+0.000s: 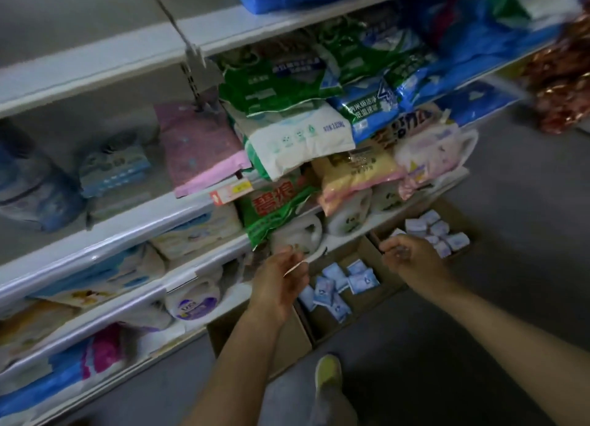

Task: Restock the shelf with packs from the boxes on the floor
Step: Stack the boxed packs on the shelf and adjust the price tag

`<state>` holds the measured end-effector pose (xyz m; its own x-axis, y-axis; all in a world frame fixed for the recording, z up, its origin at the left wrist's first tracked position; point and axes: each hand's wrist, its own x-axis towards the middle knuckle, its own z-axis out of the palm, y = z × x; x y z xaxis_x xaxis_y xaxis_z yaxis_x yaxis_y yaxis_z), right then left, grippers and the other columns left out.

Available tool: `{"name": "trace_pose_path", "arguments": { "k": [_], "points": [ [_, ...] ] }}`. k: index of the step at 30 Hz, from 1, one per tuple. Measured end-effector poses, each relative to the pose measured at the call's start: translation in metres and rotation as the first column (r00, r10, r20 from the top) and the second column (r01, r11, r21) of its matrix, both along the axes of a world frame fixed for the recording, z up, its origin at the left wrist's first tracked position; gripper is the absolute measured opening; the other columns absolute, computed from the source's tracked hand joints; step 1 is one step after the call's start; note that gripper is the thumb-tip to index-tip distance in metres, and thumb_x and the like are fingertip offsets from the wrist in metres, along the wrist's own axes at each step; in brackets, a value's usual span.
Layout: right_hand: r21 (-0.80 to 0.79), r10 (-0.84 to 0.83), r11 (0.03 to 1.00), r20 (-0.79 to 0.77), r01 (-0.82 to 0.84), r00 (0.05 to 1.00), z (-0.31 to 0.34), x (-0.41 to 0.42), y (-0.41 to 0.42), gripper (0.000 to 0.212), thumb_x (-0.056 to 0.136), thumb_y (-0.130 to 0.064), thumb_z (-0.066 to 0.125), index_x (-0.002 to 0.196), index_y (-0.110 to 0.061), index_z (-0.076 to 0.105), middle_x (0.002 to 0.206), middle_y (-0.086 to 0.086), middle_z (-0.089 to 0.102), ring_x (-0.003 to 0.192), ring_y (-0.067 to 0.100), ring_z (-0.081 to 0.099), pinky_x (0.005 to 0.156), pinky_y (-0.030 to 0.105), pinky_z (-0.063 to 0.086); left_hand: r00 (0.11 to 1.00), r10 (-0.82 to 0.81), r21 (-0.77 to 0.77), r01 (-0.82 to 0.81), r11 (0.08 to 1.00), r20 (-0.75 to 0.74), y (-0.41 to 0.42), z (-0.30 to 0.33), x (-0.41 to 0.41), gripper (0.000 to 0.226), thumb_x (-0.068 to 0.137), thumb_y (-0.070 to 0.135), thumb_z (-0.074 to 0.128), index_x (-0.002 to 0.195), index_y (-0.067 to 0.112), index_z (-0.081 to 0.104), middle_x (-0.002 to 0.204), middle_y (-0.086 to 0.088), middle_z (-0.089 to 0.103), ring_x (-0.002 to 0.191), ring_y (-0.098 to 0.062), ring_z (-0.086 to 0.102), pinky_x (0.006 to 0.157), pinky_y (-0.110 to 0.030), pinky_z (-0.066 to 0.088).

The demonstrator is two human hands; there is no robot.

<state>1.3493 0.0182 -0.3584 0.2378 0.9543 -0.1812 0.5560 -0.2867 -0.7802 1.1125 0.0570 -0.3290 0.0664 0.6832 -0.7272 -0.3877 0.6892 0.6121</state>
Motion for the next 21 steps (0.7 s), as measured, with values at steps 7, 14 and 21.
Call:
{"name": "trace_pose_path", "arguments": {
  "k": [7, 14, 21],
  "points": [
    [-0.182, -0.027, 0.983, 0.021, 0.031, 0.999, -0.088, 0.039, 0.045, 0.021, 0.085, 0.001, 0.066, 0.106, 0.001, 0.066, 0.104, 0.015, 0.068, 0.101, 0.025, 0.063, 0.086, 0.033, 0.051, 0.993, -0.098, -0.190, 0.083, 0.978, -0.069, 0.051, -0.091, 0.046, 0.015, 0.101, 0.019, 0.049, 0.095, 0.016, 0.062, 0.089, -0.004, 0.065, 0.080, -0.018, 0.059, 0.069, -0.030, 0.047],
    [-0.356, -0.166, 0.921, 0.011, 0.159, 0.986, -0.189, 0.073, 0.069, 0.013, 0.086, -0.004, 0.060, 0.075, 0.002, 0.064, 0.073, 0.017, 0.062, 0.074, 0.033, 0.061, 0.067, 0.041, 0.047, 0.968, -0.228, -0.356, 0.178, 0.917, -0.103, 0.090, -0.185, 0.096, 0.012, 0.098, 0.017, 0.056, 0.095, 0.009, 0.064, 0.089, -0.009, 0.066, 0.080, -0.022, 0.060, 0.072, -0.034, 0.049],
    [-0.488, -0.177, 0.857, 0.022, 0.165, 0.984, -0.339, 0.096, 0.093, 0.019, 0.091, -0.009, 0.060, 0.110, -0.009, 0.059, 0.109, 0.011, 0.059, 0.105, 0.027, 0.058, 0.075, 0.020, 0.033, 0.947, -0.252, -0.498, 0.122, 0.859, -0.202, 0.109, -0.326, 0.117, 0.016, 0.096, 0.014, 0.058, 0.105, 0.001, 0.062, 0.091, -0.017, 0.065, 0.080, -0.030, 0.061, 0.069, -0.037, 0.049]
  ]
}}
